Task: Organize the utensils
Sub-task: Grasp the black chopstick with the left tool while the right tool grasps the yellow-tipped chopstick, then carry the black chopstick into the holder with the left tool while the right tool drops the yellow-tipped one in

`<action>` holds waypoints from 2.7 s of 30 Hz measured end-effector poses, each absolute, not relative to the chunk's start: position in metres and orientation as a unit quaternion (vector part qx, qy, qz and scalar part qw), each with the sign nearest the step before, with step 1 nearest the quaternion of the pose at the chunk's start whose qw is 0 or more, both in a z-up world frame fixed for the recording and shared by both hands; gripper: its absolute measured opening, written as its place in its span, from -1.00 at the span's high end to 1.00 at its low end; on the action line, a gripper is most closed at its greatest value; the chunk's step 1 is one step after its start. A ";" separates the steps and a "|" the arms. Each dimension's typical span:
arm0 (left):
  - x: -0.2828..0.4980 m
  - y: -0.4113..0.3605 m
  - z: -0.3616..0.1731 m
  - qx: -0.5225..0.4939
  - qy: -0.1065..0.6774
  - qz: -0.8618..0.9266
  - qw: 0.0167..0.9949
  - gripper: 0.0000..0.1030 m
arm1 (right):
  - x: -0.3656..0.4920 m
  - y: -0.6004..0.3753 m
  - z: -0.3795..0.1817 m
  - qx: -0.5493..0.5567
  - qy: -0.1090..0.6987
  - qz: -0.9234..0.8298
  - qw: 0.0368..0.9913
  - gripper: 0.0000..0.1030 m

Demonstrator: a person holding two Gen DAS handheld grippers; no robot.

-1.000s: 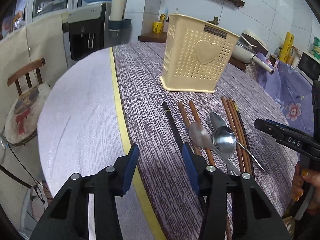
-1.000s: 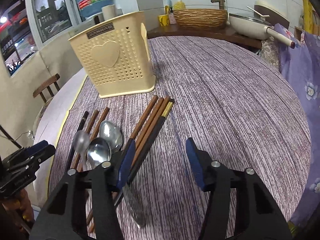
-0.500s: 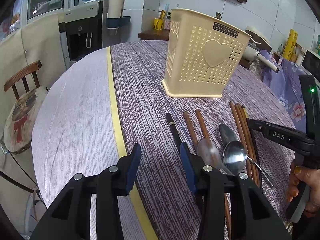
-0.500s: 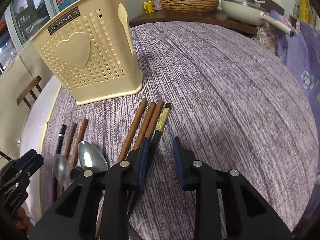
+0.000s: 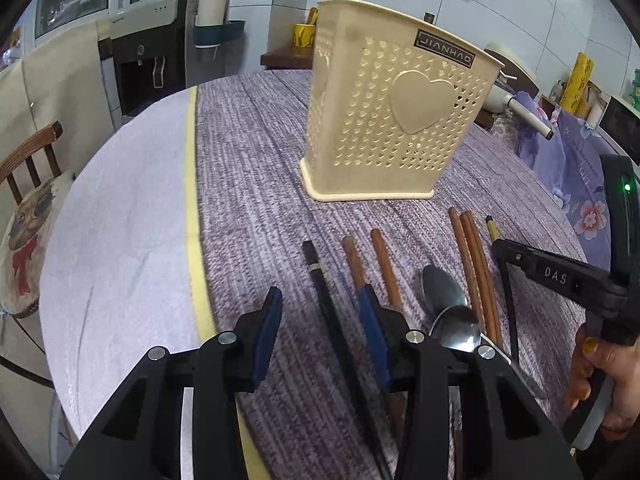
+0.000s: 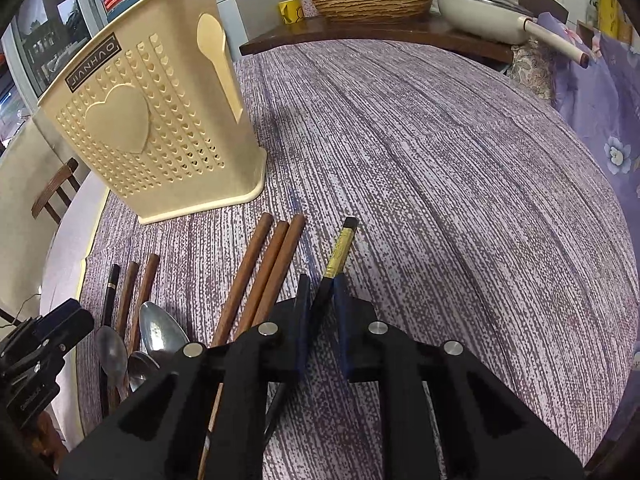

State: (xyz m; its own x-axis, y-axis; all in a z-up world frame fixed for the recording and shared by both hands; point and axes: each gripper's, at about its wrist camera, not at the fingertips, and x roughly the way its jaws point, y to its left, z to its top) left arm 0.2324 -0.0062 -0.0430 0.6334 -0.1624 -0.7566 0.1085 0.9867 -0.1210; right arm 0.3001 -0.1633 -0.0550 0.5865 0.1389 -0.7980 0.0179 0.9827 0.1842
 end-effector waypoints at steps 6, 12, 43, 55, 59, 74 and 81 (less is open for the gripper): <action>0.246 -0.015 -0.056 -0.023 0.442 -0.054 0.895 0.63 | 0.296 -0.156 -0.055 0.070 0.451 0.027 0.890 0.74; 0.248 -0.023 -0.058 0.003 0.437 -0.030 0.899 0.67 | 0.296 -0.153 -0.055 0.072 0.448 0.023 0.891 0.74; 0.259 -0.007 -0.025 -0.042 0.393 -0.064 0.917 0.84 | 0.325 -0.202 -0.026 0.169 0.371 0.071 0.910 0.84; 0.228 0.009 0.065 -0.053 0.275 -0.089 0.956 0.84 | 0.275 -0.225 0.064 0.171 0.257 0.155 0.938 0.84; 0.220 0.016 0.081 -0.057 0.249 -0.088 0.963 0.84 | 0.260 -0.230 0.085 0.165 0.244 0.176 0.939 0.84; 0.209 0.020 0.115 -0.049 0.210 -0.095 0.972 0.85 | 0.259 -0.214 0.124 0.122 0.224 0.201 0.946 0.85; 0.210 0.018 0.149 -0.041 0.195 -0.119 0.973 0.85 | 0.265 -0.195 0.163 0.095 0.216 0.231 0.944 0.85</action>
